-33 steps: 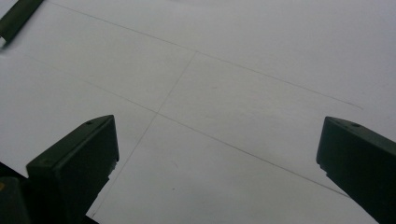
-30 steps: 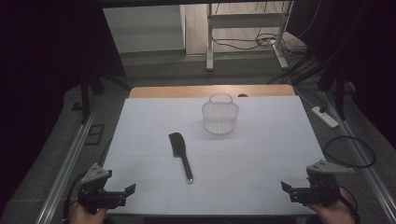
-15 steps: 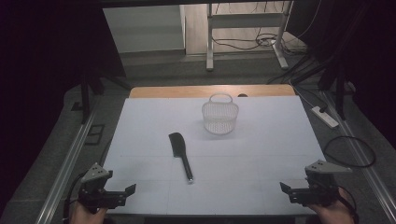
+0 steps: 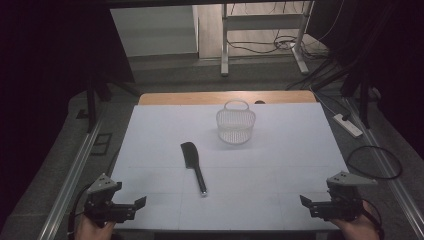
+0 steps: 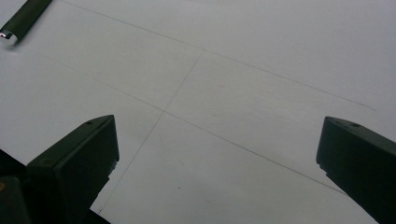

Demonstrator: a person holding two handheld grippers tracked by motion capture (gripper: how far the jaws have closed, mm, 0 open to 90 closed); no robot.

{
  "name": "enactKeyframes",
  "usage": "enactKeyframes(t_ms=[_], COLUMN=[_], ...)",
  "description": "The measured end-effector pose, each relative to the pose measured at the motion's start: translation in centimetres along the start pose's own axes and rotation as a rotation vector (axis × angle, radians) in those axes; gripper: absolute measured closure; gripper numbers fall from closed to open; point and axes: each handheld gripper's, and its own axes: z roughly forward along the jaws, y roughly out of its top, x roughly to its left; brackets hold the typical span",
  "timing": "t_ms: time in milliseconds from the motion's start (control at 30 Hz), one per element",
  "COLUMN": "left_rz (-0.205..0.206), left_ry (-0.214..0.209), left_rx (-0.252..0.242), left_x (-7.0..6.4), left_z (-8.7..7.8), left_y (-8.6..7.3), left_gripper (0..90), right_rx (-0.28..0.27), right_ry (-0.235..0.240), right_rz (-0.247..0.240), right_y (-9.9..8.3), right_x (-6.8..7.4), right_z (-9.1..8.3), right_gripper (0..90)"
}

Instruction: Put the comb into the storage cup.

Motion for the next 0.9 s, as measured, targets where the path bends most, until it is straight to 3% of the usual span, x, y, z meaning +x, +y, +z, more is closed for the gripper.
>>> enactKeyframes(t_ms=[233,400,900], left_rz=[0.002,0.027,0.065], left_ry=[-0.021,-0.027,-0.067], left_rx=[0.004,-0.014,0.020], left_x=[0.1,-0.1,-0.4], left_z=[0.3,0.4,2.1], left_y=[0.1,0.4,1.4], left_gripper=[0.0,0.0,0.0], right_rx=[0.003,-0.002,0.001], right_ry=[-0.001,-0.001,-0.003], right_rz=[-0.001,0.001,-0.003], right_y=[0.0,0.0,0.0], right_x=[0.0,0.0,0.0], right_z=[0.0,0.0,0.0], right_gripper=[0.0,0.0,0.0])
